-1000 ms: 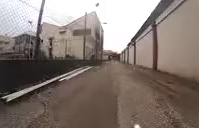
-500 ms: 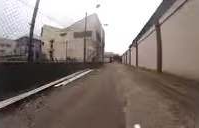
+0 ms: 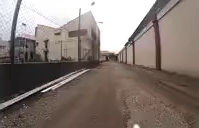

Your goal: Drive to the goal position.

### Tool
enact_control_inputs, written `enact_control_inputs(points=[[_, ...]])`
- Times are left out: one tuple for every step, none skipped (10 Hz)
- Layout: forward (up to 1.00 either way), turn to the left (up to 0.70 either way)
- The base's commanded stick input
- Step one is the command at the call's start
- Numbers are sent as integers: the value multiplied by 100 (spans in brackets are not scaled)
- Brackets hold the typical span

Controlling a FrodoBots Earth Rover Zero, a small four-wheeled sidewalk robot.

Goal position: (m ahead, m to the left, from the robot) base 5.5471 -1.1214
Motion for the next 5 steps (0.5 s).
enact_control_inputs(points=[[70, -30], [70, -17], [70, -5], [70, 0], [70, 0]])
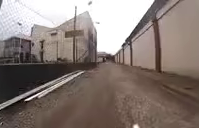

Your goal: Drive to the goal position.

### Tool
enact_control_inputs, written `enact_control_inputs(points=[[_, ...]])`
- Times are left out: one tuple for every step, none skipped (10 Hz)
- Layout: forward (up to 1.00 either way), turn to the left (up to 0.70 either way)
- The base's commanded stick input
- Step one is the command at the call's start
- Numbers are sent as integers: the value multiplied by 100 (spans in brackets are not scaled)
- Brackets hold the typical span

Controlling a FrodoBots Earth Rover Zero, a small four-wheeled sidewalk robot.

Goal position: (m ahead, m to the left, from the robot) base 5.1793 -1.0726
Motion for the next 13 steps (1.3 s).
enact_control_inputs(points=[[70, 0], [70, 0], [70, 0], [70, 0], [70, 0], [70, -7], [70, -19], [70, -32], [70, -9], [70, 0], [70, 0], [70, 0], [70, 0]])
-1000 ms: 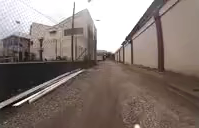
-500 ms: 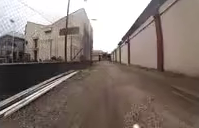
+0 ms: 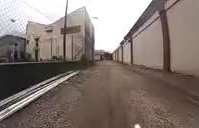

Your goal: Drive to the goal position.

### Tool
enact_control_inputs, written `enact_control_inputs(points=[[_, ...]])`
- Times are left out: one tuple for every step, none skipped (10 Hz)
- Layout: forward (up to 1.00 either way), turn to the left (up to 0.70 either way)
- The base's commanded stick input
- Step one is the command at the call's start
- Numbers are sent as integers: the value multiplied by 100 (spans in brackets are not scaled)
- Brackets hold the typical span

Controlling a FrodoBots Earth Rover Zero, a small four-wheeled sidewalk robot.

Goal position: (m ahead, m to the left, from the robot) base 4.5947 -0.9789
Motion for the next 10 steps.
enact_control_inputs(points=[[70, 0], [70, 0], [70, -12], [70, -32], [70, -35], [70, -8], [70, -5], [70, -2], [70, -14], [70, -35]])
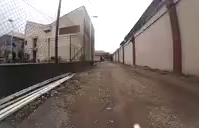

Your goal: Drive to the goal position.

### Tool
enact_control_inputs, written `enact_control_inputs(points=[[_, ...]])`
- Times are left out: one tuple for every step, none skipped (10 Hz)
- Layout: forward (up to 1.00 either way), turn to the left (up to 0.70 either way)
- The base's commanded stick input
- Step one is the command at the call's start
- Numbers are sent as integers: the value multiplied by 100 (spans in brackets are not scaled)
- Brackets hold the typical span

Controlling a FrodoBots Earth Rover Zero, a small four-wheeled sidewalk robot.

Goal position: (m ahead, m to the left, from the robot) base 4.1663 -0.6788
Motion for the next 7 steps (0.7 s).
enact_control_inputs(points=[[70, -35], [70, -35], [70, -35], [70, -35], [70, -35], [70, -35], [70, -35]])
